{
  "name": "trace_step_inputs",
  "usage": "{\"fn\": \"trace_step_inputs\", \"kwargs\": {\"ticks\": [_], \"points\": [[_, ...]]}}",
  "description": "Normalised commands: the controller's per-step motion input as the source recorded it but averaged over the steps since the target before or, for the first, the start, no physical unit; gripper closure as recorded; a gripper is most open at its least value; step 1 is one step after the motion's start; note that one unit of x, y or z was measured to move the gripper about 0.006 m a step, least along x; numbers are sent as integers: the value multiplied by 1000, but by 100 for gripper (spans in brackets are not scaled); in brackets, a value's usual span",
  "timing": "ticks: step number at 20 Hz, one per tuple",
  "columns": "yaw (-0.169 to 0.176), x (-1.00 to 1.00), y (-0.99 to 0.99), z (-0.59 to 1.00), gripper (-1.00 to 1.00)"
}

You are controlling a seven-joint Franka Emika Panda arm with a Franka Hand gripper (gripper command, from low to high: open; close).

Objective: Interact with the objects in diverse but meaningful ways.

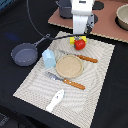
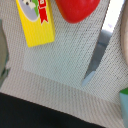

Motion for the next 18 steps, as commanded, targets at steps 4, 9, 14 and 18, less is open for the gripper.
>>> {"fn": "trace_step_inputs", "kwargs": {"ticks": [4,9,14,18], "points": [[25,242,0,-151,-100],[0,253,0,-163,-100],[0,236,-10,-171,-100],[0,351,0,-127,-100]]}}
